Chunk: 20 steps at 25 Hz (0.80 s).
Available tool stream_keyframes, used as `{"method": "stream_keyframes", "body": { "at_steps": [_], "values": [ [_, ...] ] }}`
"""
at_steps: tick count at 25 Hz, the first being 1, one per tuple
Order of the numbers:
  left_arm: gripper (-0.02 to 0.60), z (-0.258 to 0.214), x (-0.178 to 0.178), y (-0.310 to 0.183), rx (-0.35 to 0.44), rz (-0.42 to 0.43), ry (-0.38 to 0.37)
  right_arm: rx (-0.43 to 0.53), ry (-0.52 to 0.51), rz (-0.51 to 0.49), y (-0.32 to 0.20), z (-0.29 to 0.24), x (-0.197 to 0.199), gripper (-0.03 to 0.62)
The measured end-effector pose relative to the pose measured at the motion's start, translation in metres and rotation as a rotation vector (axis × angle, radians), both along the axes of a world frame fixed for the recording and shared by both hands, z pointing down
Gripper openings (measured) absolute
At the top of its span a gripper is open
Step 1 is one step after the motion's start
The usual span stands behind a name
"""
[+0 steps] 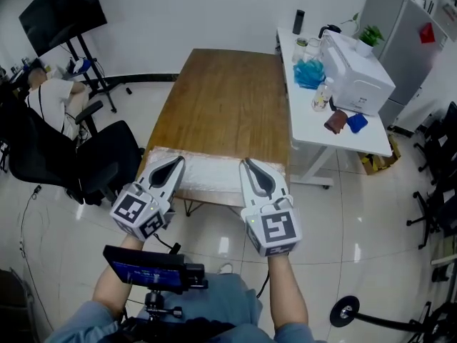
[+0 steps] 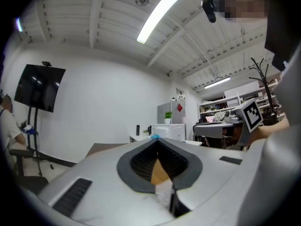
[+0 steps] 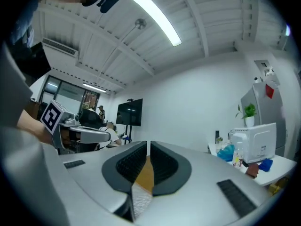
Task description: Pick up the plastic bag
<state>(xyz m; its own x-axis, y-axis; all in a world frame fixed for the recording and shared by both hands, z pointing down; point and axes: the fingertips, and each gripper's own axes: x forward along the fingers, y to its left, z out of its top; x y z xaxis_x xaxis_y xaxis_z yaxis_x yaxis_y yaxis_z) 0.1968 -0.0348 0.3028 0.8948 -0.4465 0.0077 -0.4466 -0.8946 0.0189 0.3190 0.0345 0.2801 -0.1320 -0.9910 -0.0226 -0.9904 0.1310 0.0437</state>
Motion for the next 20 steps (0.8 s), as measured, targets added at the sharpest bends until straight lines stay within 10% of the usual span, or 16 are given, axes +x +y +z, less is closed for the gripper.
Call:
{"method": "stream_keyframes", "body": {
  "at_steps": [20],
  "values": [
    [0.011,-0.008,-0.018,0.052,-0.022,0.045,-0.005,0.022,-0.056,-0.129,0.04,0.005,-0.059,0.0]
  ]
}}
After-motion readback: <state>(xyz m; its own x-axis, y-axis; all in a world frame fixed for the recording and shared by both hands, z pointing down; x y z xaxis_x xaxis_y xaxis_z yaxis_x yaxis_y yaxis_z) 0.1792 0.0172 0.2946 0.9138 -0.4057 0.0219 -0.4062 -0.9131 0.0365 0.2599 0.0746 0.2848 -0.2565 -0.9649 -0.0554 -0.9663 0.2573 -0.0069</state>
